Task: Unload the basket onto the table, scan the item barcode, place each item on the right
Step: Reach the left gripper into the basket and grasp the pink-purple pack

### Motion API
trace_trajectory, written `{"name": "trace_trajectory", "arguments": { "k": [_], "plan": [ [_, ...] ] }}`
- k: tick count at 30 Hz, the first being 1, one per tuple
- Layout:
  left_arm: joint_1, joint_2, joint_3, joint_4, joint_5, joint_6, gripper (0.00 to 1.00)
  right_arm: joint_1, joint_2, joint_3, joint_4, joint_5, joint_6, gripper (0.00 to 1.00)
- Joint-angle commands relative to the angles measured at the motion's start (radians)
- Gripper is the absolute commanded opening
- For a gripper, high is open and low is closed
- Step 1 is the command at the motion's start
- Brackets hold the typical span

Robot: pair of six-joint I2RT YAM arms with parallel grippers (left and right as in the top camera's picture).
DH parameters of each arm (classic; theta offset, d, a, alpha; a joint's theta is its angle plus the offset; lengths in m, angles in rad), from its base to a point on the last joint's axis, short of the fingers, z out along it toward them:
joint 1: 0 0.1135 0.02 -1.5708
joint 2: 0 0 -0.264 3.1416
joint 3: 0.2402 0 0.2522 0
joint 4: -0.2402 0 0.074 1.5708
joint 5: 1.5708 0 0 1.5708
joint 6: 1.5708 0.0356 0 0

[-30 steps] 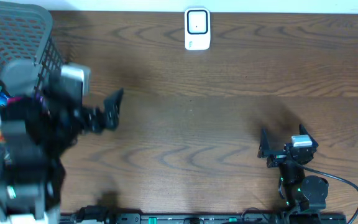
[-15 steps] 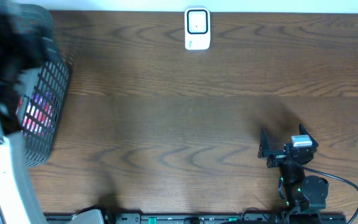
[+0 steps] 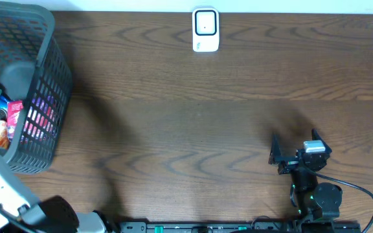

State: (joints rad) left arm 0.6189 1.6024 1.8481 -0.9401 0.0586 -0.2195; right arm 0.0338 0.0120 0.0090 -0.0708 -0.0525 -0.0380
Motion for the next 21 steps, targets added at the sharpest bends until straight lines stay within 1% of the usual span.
{"name": "trace_trajectory", "arguments": {
  "k": [1,3,8,12,18,21],
  "plan": [
    [0.003,0.069,0.013,-0.026,-0.017,-0.057,0.98,-0.008,-0.006,-0.003,-0.002,-0.003,-0.012,0.99],
    [0.003,0.098,0.013,-0.042,-0.026,-0.057,0.98,-0.008,-0.006,-0.003,-0.002,-0.002,-0.012,0.99],
    [0.003,0.152,0.008,-0.063,-0.037,-0.101,0.98,-0.008,-0.006,-0.003,-0.002,-0.002,-0.012,0.99],
    [0.003,0.181,0.007,-0.095,-0.103,-0.101,0.98,-0.008,-0.006,-0.003,-0.002,-0.002,-0.012,0.99],
    [0.002,0.209,0.007,-0.099,-0.104,-0.153,0.98,-0.008,-0.006,-0.003,-0.002,-0.003,-0.012,0.99],
    [0.002,0.214,0.007,-0.099,-0.104,-0.153,0.98,-0.008,-0.006,-0.003,-0.002,-0.002,-0.012,0.99]
  ]
}}
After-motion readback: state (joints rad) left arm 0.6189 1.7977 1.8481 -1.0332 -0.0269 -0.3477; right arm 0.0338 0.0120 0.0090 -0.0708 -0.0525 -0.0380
